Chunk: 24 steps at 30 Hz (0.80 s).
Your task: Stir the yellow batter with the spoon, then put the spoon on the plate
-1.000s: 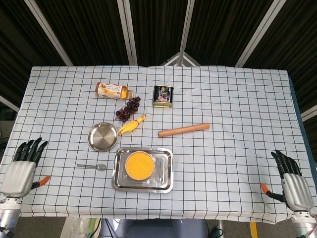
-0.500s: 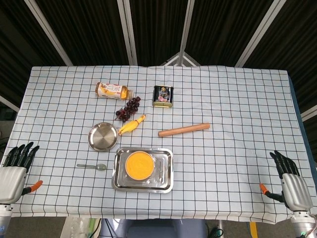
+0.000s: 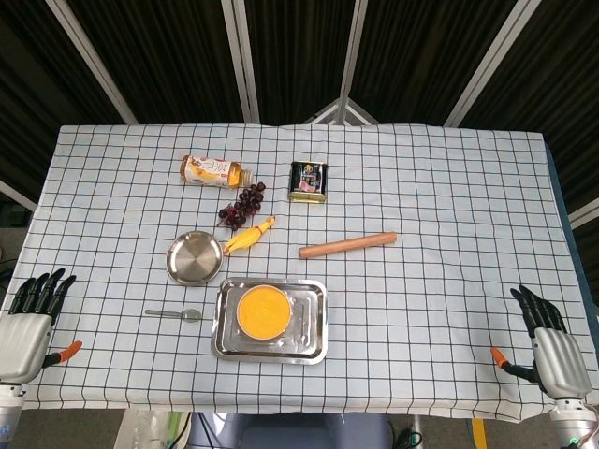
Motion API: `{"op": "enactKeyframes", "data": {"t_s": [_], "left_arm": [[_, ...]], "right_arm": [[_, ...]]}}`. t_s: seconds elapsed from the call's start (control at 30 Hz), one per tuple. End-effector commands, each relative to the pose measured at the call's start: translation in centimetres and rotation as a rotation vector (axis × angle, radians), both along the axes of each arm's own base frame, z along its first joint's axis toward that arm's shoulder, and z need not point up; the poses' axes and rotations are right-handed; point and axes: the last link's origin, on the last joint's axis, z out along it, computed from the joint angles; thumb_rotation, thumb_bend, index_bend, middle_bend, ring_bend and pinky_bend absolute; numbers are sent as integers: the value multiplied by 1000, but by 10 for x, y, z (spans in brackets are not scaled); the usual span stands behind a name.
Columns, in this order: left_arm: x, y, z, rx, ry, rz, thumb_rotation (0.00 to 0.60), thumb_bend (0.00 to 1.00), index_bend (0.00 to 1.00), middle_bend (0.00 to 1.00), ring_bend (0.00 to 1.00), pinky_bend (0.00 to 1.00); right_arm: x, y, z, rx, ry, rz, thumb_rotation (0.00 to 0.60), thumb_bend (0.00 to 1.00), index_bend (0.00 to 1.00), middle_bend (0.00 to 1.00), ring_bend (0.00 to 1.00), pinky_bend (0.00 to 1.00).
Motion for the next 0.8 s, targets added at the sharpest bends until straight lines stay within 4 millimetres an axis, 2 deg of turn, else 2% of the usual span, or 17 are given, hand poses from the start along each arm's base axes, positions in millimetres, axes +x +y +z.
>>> {"op": "enactKeyframes", "data": {"t_s": [0.03, 0.2, 0.3, 0.4, 0.47, 0.57, 0.67, 0.73, 0.8], "left_arm": [[0, 0, 0, -7, -4, 3, 600, 86, 0, 0, 0, 0], [5, 7, -8, -55, 1, 0, 600, 87, 0, 0, 1, 11], [12, 17, -18, -92, 24, -7, 600, 92, 0, 19, 74, 128], [22, 32, -28, -105, 54, -25, 600, 102, 13, 175, 288, 338], [29, 44, -37, -106, 69, -32, 600, 113, 82, 373, 482, 494], [36, 60, -53, -126, 69, -12, 600, 148, 193, 527, 605, 616], [40, 74, -68, -155, 78, 23, 600, 230, 271, 561, 642, 665], [41, 81, -77, -175, 97, 42, 600, 251, 321, 524, 616, 654], [43, 86, -88, -194, 115, 58, 600, 252, 341, 420, 532, 575]], "right_arm": [[0, 0, -1, 5, 1, -2, 600, 317, 0, 0, 0, 0], [1, 1, -2, 4, 2, -6, 600, 317, 0, 0, 0, 0], [1, 1, -1, 2, 0, -8, 600, 317, 0, 0, 0, 0], [1, 0, -1, 2, -2, -6, 600, 317, 0, 0, 0, 0], [1, 1, -1, 4, -3, -5, 600, 317, 0, 0, 0, 0], [1, 1, -1, 8, -2, -5, 600, 317, 0, 0, 0, 0], [0, 1, -1, 11, -4, -6, 600, 316, 0, 0, 0, 0], [0, 1, -1, 12, -5, -6, 600, 317, 0, 0, 0, 0], [1, 1, -1, 14, -5, -5, 600, 317, 0, 0, 0, 0]]}}
